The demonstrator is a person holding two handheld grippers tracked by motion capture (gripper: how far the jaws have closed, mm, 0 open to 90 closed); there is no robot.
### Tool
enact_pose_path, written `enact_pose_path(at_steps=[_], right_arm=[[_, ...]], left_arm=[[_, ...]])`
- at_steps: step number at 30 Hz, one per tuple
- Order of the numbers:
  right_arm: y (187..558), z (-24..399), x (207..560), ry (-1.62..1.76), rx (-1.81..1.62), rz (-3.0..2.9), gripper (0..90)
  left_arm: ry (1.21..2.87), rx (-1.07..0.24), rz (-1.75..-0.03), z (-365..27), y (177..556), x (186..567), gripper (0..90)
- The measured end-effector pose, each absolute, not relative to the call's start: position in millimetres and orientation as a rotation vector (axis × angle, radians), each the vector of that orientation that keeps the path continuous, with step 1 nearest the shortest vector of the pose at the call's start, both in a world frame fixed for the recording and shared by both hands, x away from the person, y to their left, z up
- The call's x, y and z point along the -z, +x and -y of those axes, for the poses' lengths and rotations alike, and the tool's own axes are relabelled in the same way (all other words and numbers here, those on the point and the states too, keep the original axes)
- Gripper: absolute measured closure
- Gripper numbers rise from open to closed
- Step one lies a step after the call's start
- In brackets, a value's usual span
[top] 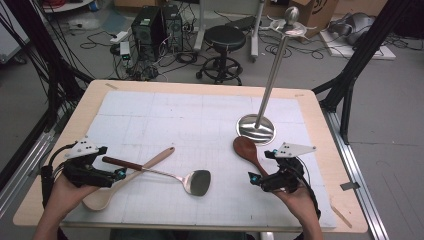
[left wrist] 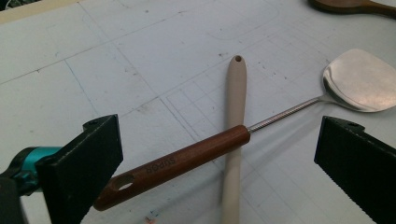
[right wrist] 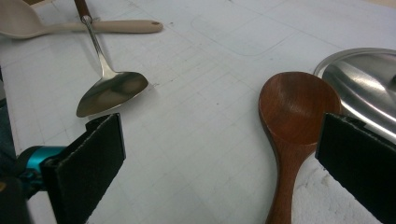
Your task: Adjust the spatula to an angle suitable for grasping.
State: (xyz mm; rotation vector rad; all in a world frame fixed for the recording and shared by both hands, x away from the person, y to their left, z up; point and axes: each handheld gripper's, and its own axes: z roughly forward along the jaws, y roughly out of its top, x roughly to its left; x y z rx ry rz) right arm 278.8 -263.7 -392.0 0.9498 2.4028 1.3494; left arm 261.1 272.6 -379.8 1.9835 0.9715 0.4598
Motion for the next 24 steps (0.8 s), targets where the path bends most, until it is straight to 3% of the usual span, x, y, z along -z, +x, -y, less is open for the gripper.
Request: enact_pose_path(at_steps=[24], right_arm=[[278.3,263.6,395.5,0.946,-1.355,-2.417,0.6]], left_arm=[[1.980,-0.443,-0.979,-272.5,264.8,380.6,1.7]])
